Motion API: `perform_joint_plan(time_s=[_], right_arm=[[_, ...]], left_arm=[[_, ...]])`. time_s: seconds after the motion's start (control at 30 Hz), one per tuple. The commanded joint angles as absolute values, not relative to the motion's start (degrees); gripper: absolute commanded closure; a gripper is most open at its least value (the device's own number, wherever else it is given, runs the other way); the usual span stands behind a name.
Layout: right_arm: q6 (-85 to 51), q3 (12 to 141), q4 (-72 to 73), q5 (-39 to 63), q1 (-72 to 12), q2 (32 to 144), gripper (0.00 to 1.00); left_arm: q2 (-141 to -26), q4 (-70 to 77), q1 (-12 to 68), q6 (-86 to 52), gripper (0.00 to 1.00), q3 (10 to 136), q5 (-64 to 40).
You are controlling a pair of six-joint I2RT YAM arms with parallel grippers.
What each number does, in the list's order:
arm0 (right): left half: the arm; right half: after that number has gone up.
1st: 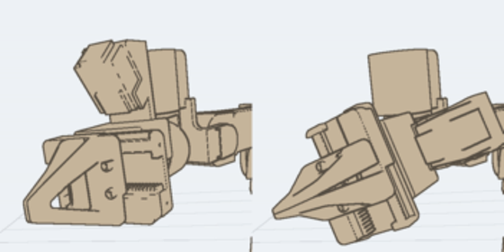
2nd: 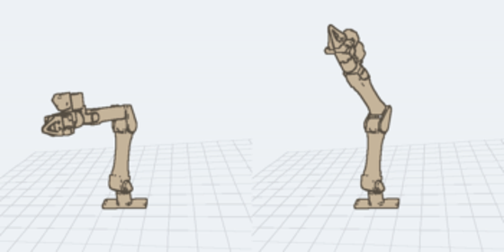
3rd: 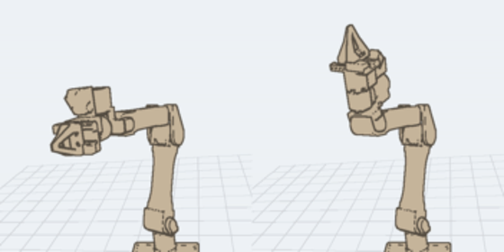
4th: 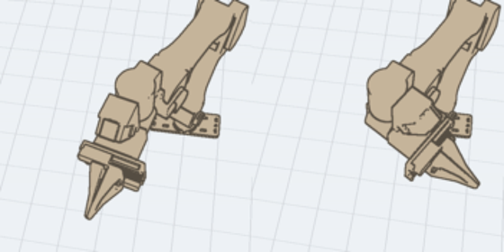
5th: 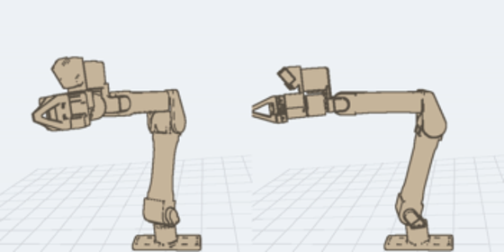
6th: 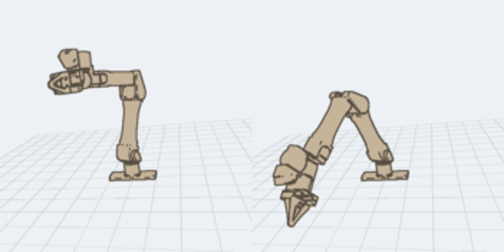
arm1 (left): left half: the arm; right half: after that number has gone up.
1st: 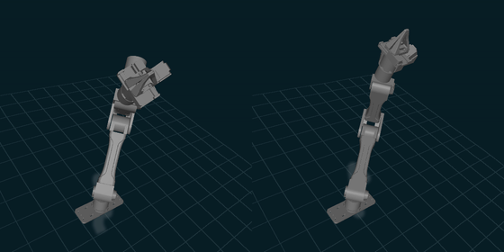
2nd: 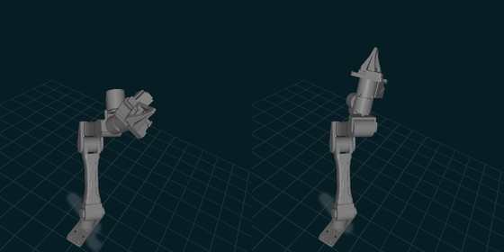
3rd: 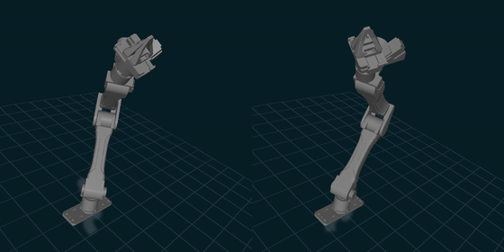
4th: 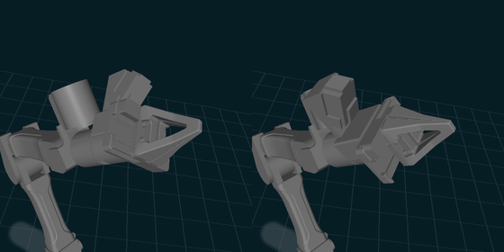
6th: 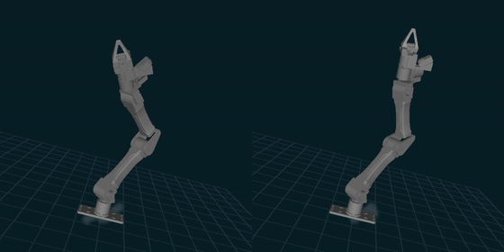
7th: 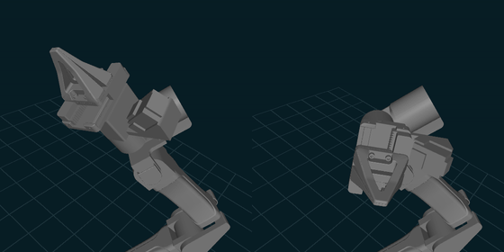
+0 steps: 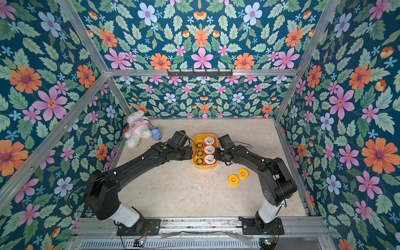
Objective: Put the sealing tape into the storage box
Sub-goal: Place the sealing tape in the storage box.
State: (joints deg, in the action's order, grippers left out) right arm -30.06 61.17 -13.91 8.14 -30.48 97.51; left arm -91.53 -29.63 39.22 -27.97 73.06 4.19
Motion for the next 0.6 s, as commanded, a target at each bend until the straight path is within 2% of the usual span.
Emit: perform_joint_plan(time_s=[0.0,0.23,0.57], right_arm=[[-29.3,61.1,-12.8,10.1,-30.6,97.7,0.75],[-29.4,60.6,-12.1,11.3,-30.5,97.4,0.77],[-29.4,60.8,-12.3,11.0,-30.6,98.1,0.77]], left_arm=[[-94.7,-29.0,38.0,-24.6,0.36,77.3,4.1],[-102.0,-23.4,36.5,-23.8,0.36,83.8,1.0],[-111.9,-24.7,36.3,-22.3,0.36,93.2,2.6]])
